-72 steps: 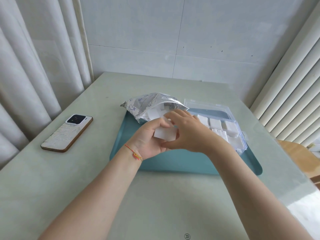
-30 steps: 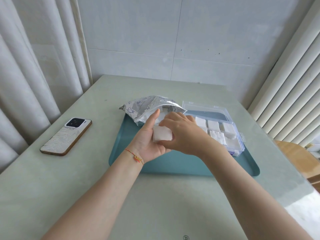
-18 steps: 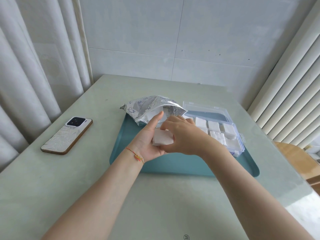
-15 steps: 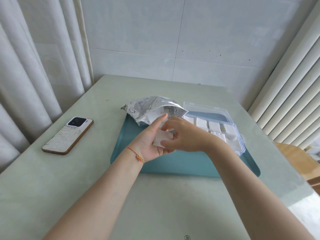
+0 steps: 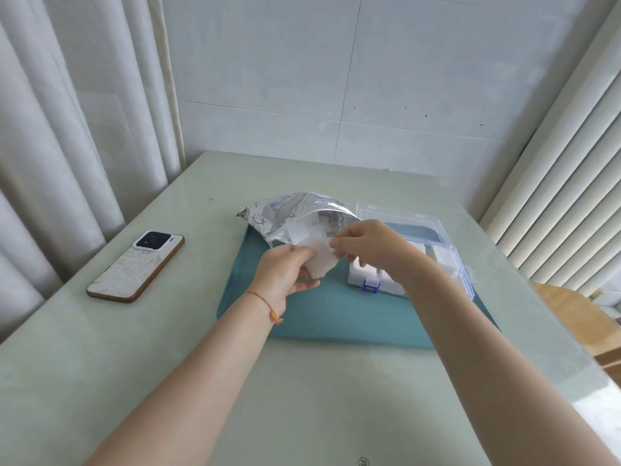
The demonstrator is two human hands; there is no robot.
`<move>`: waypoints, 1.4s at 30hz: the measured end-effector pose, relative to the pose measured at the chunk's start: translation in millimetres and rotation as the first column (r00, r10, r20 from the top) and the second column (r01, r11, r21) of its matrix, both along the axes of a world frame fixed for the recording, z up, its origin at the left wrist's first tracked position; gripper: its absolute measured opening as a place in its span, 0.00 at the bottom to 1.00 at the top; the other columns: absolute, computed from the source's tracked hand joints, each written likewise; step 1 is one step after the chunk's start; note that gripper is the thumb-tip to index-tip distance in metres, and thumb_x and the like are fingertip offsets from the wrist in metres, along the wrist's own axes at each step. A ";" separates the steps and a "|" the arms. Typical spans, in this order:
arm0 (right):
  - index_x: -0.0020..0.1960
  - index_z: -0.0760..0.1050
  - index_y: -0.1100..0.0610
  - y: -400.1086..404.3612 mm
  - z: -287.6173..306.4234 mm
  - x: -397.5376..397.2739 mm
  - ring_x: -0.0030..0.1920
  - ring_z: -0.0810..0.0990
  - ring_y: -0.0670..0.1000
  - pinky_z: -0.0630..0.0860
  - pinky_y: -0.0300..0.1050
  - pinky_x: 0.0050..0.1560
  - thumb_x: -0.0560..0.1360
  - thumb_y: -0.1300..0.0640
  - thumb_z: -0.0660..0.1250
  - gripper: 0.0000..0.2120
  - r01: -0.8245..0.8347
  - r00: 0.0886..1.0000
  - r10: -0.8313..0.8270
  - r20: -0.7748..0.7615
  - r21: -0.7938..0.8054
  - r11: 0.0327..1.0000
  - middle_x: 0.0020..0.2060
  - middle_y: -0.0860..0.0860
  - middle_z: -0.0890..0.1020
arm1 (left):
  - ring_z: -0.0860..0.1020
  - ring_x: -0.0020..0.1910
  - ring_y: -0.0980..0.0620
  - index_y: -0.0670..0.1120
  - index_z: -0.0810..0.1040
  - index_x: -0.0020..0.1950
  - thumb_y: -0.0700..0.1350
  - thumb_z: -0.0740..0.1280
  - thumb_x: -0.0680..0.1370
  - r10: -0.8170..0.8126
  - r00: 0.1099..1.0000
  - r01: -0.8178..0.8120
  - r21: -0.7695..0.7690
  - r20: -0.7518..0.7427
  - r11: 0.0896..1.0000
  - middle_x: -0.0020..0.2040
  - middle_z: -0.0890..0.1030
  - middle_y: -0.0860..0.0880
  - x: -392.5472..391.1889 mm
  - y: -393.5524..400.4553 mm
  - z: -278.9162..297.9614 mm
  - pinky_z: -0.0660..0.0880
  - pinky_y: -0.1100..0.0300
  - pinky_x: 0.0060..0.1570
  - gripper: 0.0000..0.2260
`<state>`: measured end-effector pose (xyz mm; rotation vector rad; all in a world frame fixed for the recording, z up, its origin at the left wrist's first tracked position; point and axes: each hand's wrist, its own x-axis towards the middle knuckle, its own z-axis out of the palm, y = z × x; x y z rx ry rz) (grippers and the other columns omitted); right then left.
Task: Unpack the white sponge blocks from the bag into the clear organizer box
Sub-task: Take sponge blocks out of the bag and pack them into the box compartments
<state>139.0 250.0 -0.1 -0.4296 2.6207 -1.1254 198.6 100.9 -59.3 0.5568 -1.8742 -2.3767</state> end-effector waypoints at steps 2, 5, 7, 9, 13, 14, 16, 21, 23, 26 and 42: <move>0.50 0.82 0.60 -8.4 0.1 -12.4 0.30 0.76 0.46 0.72 0.33 0.31 0.76 0.59 0.65 0.08 0.071 0.997 -0.072 -0.024 -0.015 0.997 0.40 0.55 0.85 | 0.82 0.33 0.44 0.38 0.77 0.50 0.39 0.64 0.77 0.061 0.998 -0.058 -0.119 0.020 0.991 0.44 0.83 0.36 -0.6 -10.9 1.9 0.81 0.56 0.33 0.05; 0.62 0.77 0.58 -32.1 -8.4 -26.9 0.30 0.80 0.49 0.77 0.34 0.38 0.76 0.63 0.59 0.17 0.060 0.998 -0.060 0.011 0.028 0.998 0.37 0.56 0.84 | 0.81 0.29 0.44 0.39 0.78 0.47 0.39 0.63 0.76 0.068 0.997 -0.058 -0.272 0.027 0.961 0.40 0.82 0.39 -1.0 -22.4 4.1 0.80 0.57 0.30 0.05; 0.68 0.72 0.58 -53.8 -18.7 -36.3 0.36 0.82 0.53 0.78 0.41 0.50 0.76 0.64 0.57 0.20 0.032 0.999 -0.033 0.008 0.126 0.991 0.40 0.57 0.85 | 0.82 0.29 0.44 0.41 0.77 0.45 0.39 0.63 0.77 0.048 0.998 -0.036 -0.304 0.033 0.952 0.39 0.82 0.41 -1.8 -26.0 2.9 0.79 0.58 0.28 0.04; 0.68 0.71 0.61 -71.3 -26.1 -45.5 0.47 0.81 0.56 0.75 0.40 0.50 0.77 0.60 0.59 0.19 0.043 0.995 -0.013 -0.100 0.305 0.951 0.51 0.58 0.84 | 0.82 0.29 0.43 0.42 0.77 0.46 0.38 0.62 0.77 0.039 0.998 -0.024 -0.295 0.045 0.955 0.39 0.82 0.42 -2.8 -28.5 -0.6 0.79 0.57 0.29 0.05; 0.73 0.66 0.54 -87.1 -33.3 -53.8 0.68 0.70 0.54 0.68 0.45 0.64 0.80 0.47 0.59 0.24 0.040 0.984 0.055 -0.168 0.512 0.858 0.70 0.52 0.71 | 0.82 0.30 0.41 0.42 0.78 0.46 0.36 0.60 0.76 0.035 0.999 -0.027 -0.213 0.036 0.977 0.42 0.81 0.43 -2.8 -31.3 -8.2 0.79 0.59 0.27 0.07; 0.74 0.65 0.52 -88.8 -35.1 -55.0 0.69 0.69 0.54 0.67 0.46 0.65 0.80 0.46 0.58 0.24 0.034 0.985 0.063 -0.161 0.538 0.843 0.71 0.51 0.70 | 0.82 0.30 0.41 0.42 0.78 0.46 0.36 0.60 0.76 0.031 0.999 -0.024 -0.198 0.034 0.980 0.41 0.81 0.43 -3.1 -32.5 -9.5 0.79 0.59 0.27 0.07; 0.73 0.65 0.52 -90.8 -36.2 -54.0 0.67 0.69 0.54 0.67 0.46 0.64 0.79 0.46 0.58 0.24 0.048 0.987 0.039 -0.156 0.513 0.857 0.70 0.51 0.70 | 0.82 0.30 0.41 0.42 0.79 0.46 0.35 0.60 0.76 0.025 0.999 -0.019 -0.170 0.034 0.985 0.41 0.81 0.43 -3.8 -33.3 -10.6 0.78 0.59 0.26 0.07; 0.64 0.76 0.59 -90.3 -36.6 -53.2 0.61 0.78 0.55 0.73 0.35 0.42 0.78 0.55 0.65 0.16 0.087 0.996 -0.072 -0.058 0.332 0.939 0.61 0.56 0.79 | 0.82 0.30 0.42 0.40 0.79 0.48 0.36 0.61 0.77 0.008 0.999 -0.004 -0.131 0.032 0.991 0.41 0.82 0.41 -4.1 -30.6 -11.3 0.79 0.59 0.28 0.07; 0.63 0.77 0.61 -87.9 -35.1 -48.4 0.57 0.79 0.57 0.75 0.42 0.49 0.77 0.55 0.64 0.16 0.097 0.995 -0.100 0.003 0.208 0.973 0.58 0.57 0.81 | 0.83 0.31 0.41 0.40 0.78 0.48 0.36 0.61 0.77 0.004 1.000 -0.001 -0.126 0.027 0.992 0.41 0.82 0.41 -2.8 -30.5 -12.5 0.79 0.59 0.28 0.07; 0.53 0.77 0.62 -76.5 -32.1 -41.1 0.31 0.72 0.54 0.68 0.43 0.32 0.75 0.61 0.64 0.09 0.122 0.987 -0.122 0.101 0.008 0.992 0.33 0.57 0.75 | 0.83 0.32 0.42 0.40 0.78 0.48 0.36 0.61 0.78 0.003 1.000 -0.001 -0.132 0.013 0.991 0.42 0.82 0.41 0.4 -31.4 -12.7 0.79 0.59 0.28 0.07; 0.44 0.72 0.56 -38.9 -22.5 23.4 0.26 0.65 0.50 0.62 0.38 0.26 0.77 0.51 0.68 0.10 0.147 0.989 -0.144 0.032 -0.104 0.984 0.29 0.50 0.70 | 0.83 0.49 0.38 0.36 0.77 0.59 0.45 0.59 0.83 -0.098 0.993 0.114 0.423 -0.061 0.899 0.53 0.83 0.35 10.3 -20.9 0.9 0.83 0.52 0.43 0.14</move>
